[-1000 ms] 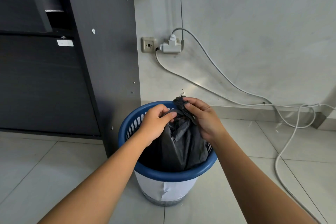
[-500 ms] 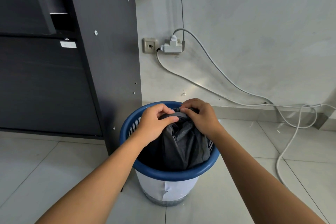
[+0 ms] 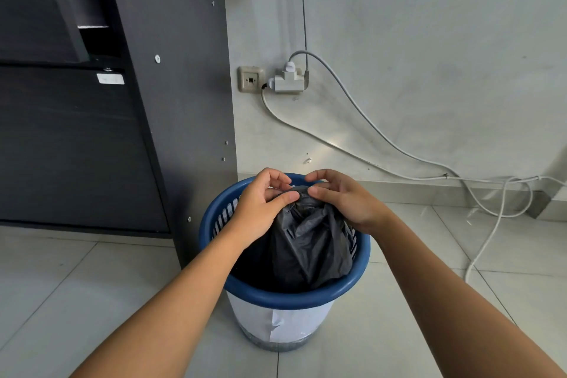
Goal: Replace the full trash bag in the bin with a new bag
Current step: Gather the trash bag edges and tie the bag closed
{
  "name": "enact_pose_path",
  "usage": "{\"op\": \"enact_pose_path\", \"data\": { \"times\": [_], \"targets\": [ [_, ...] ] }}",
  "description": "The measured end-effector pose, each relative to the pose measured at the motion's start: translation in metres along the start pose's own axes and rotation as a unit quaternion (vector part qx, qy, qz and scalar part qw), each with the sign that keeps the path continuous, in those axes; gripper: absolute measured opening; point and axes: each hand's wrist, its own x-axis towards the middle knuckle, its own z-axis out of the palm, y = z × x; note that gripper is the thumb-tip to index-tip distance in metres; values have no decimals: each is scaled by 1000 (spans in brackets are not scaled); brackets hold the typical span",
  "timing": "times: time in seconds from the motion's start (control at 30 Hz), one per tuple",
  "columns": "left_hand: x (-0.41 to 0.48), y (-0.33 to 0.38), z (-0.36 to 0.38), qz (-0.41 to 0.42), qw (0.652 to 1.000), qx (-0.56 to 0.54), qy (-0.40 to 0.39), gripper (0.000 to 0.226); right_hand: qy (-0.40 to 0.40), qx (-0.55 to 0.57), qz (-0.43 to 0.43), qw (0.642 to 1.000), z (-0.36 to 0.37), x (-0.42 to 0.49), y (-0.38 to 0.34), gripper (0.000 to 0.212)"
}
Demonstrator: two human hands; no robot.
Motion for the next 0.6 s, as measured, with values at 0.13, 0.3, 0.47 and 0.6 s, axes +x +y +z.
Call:
{"op": "enact_pose_path", "data": {
  "times": [0.13, 0.3, 0.47, 0.6],
  "targets": [
    [-2, -1, -4, 23, 999, 3, -45, 24, 23, 124, 17, 992, 4, 1, 4, 11],
    [-7, 1, 0, 47, 998, 19, -47, 26, 21, 208, 42, 977, 10, 2, 4, 11],
    [-13, 2, 6, 85, 994, 35, -50, 32, 61, 190, 44, 979, 14, 6, 5, 11],
    [-14, 9, 6, 86, 993, 41, -75, 33, 58, 175, 52, 981, 16, 6, 2, 16]
  ]
}}
